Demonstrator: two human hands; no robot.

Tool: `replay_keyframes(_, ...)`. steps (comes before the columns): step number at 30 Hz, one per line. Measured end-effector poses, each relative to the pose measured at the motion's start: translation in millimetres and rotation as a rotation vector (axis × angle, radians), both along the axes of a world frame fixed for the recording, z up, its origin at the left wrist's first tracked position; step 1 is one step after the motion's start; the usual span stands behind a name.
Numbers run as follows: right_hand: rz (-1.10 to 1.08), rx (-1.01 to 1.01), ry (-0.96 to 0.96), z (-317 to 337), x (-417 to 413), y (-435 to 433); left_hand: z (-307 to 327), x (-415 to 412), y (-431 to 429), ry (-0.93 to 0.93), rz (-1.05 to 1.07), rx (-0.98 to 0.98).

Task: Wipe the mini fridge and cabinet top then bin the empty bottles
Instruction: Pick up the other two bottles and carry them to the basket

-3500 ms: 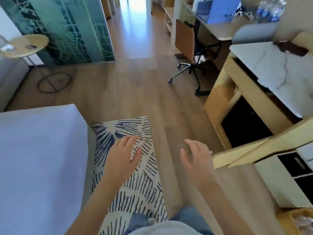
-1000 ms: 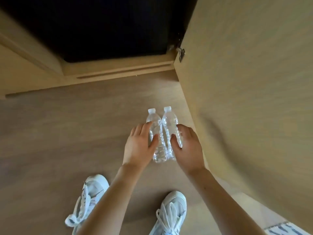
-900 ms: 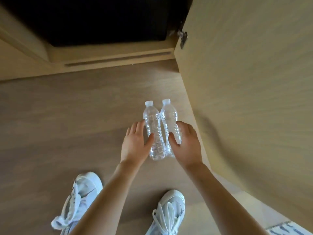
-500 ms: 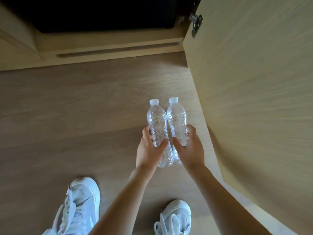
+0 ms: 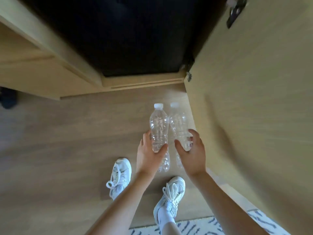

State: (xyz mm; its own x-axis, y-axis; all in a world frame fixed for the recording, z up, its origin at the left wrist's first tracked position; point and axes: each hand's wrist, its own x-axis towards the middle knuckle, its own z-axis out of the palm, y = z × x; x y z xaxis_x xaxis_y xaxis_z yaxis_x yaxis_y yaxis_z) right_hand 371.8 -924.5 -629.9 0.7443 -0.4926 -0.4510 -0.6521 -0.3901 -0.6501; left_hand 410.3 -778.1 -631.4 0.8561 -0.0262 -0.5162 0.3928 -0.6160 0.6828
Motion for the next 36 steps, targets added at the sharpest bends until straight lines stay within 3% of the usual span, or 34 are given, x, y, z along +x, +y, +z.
replay_keyframes(11, 0.077, 0.02, -0.261, 422, 26, 17, 427, 22, 46, -0.178, -0.029, -0.095)
replay_keyframes(17, 0.027, 0.006, -0.559, 572, 17, 17, 580, 9, 43, -0.373, 0.034, -0.256)
replay_keyframes(26, -0.127, -0.142, -0.874, 688, -7, 9, 691, 15, 24, -0.522, -0.101, -0.575)
replay_keyframes(36, -0.65, -0.246, -0.859, 676, -68, 81, 698, 29, 65, -0.453, -0.537, -0.623)
